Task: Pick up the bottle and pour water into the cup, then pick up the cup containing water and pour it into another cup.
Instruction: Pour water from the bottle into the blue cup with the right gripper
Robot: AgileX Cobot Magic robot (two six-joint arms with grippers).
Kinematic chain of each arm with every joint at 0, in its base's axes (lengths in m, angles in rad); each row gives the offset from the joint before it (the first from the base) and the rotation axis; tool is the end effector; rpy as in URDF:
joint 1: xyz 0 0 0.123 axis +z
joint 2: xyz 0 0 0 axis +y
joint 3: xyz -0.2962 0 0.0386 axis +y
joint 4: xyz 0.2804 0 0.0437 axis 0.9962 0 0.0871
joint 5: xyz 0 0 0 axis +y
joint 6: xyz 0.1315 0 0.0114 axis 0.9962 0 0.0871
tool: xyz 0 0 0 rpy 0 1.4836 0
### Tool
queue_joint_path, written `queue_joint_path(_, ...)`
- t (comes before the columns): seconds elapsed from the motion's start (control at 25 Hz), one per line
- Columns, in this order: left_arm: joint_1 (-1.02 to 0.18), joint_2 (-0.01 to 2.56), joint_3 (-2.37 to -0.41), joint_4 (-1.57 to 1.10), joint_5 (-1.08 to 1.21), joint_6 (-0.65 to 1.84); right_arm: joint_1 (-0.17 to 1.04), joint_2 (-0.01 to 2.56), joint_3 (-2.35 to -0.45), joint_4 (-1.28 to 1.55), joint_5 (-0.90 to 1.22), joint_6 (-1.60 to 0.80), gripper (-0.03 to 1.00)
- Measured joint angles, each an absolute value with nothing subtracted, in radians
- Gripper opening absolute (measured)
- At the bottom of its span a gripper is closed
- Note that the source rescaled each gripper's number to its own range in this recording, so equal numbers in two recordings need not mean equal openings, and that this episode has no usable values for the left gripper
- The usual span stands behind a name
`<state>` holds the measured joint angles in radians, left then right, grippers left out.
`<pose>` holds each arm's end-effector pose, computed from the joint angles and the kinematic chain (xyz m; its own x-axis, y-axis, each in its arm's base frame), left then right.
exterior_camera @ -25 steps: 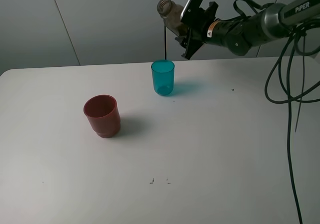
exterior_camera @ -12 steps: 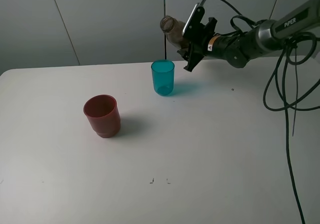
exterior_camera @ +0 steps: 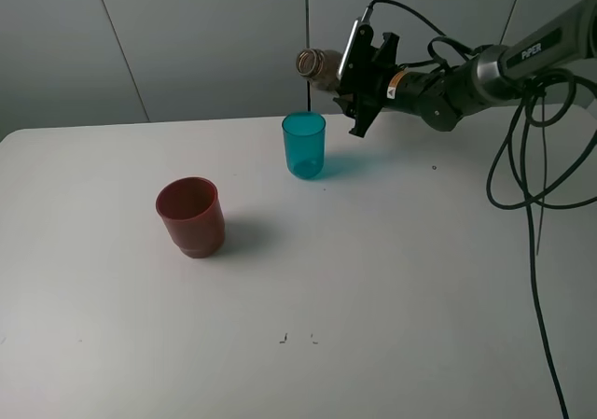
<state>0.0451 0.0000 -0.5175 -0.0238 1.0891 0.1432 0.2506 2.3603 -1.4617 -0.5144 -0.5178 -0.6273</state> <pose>0.0427 -0.0009 0.2768 -0.4645 0.1109 -0.8786 0.0351 0.9937 0.1069 0.5408 0.1716 0.0679 0.2524 -0.8201 -0.5135 -0.5106 0.3378 -0.7907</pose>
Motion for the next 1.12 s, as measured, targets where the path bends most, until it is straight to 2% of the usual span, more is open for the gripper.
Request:
queue_joint_path(0.6, 0.045, 0.0, -0.518, -0.024, 1.089, 0.143, 0.239, 2.363, -1.479, -0.506, -0.525, -0.885, 0.01)
queue_joint_path(1.12, 0.045, 0.0, -0.518, -0.024, 1.089, 0.143, 0.239, 2.363, -1.479, -0.355, -0.569, -1.085, 0.01)
